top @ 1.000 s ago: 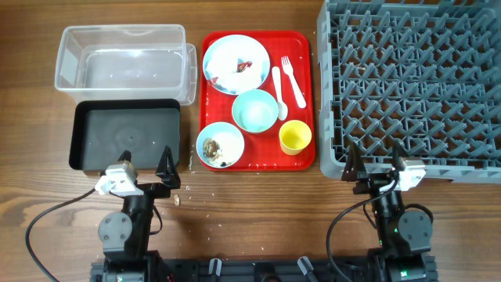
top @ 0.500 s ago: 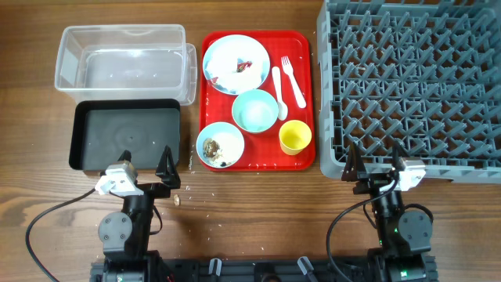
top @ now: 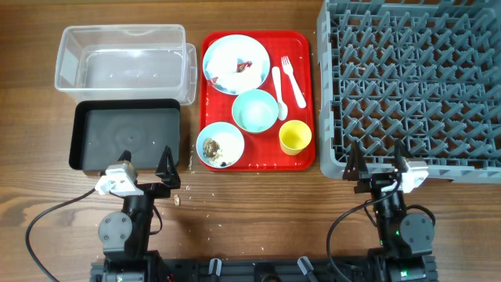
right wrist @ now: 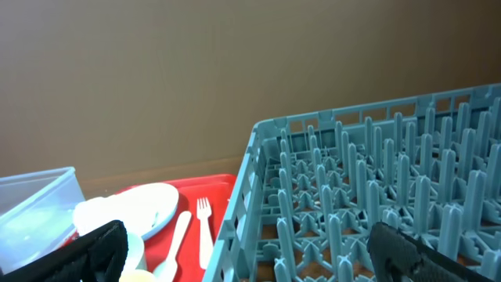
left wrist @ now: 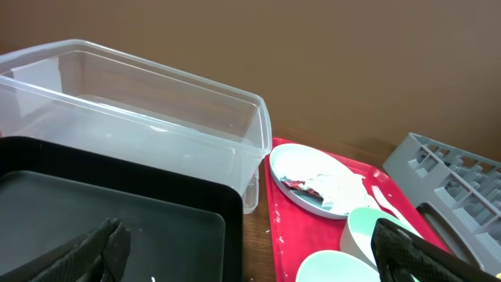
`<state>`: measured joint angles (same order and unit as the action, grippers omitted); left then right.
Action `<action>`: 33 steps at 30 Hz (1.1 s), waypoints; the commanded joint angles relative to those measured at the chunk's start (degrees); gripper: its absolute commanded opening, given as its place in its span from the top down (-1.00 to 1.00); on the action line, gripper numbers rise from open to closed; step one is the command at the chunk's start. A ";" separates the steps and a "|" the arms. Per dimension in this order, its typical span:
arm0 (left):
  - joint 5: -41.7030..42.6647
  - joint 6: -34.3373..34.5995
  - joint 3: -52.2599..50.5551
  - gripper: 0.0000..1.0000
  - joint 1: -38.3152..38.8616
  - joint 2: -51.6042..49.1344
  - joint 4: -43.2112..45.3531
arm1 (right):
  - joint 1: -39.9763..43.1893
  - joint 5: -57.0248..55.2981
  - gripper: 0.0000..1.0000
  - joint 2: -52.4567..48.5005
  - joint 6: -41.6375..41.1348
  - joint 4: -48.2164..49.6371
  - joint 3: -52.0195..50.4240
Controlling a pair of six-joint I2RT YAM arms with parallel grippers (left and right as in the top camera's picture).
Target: Sort waste into correct bins and load items into the dishwasher rack
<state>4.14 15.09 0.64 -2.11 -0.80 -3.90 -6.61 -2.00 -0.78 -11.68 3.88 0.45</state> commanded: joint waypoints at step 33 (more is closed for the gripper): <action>15.37 -6.10 22.43 -1.00 -0.26 -13.88 12.46 | -0.24 16.85 -0.99 -22.64 24.63 9.11 27.45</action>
<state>13.89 14.31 13.96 -2.11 -7.03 11.49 -6.61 11.35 -15.73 7.05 14.63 20.69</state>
